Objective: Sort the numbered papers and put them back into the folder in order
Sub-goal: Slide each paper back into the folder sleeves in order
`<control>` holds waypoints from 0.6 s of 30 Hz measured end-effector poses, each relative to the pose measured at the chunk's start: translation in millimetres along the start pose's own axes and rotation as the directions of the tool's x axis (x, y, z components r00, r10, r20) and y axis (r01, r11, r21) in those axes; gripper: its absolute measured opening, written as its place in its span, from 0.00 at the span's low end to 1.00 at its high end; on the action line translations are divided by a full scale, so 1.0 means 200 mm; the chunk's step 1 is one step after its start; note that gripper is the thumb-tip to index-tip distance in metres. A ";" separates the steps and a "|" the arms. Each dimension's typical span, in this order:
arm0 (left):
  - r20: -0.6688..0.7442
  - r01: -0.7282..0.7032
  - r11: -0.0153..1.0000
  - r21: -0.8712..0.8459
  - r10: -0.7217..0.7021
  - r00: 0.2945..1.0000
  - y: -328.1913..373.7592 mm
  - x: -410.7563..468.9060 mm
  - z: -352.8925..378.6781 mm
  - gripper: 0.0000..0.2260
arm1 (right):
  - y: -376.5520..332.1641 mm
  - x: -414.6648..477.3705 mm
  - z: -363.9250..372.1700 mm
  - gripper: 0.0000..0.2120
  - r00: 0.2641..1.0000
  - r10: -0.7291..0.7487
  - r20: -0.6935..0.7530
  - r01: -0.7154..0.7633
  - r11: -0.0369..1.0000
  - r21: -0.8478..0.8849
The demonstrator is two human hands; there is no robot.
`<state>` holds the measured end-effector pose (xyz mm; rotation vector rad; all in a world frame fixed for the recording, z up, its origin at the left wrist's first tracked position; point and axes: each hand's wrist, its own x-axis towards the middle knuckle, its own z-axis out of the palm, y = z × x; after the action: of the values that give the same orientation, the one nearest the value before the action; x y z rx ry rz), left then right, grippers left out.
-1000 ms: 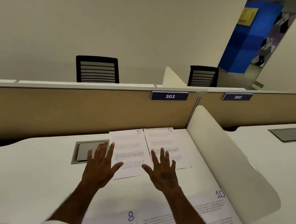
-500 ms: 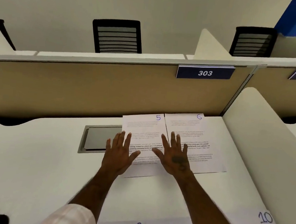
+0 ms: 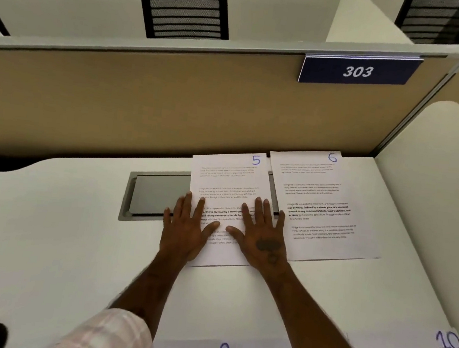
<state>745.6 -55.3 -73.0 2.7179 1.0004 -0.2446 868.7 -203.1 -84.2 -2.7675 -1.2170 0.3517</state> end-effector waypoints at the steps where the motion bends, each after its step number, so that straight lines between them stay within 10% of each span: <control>1: -0.008 0.011 1.000 -0.013 -0.011 1.000 -0.01 -0.01 0.00 0.42 | -0.01 -0.01 0.01 0.40 1.000 0.000 -0.004 0.000 1.000 0.006; 18: -0.167 0.397 0.861 -0.317 -0.463 0.871 0.14 0.04 -0.04 0.40 | -0.10 0.07 -0.15 0.34 0.929 0.369 -0.035 -0.352 0.908 0.228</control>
<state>770.2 -68.5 -62.1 2.2772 1.5853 0.1453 870.5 -178.4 -53.7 -2.7694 -0.5991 0.3759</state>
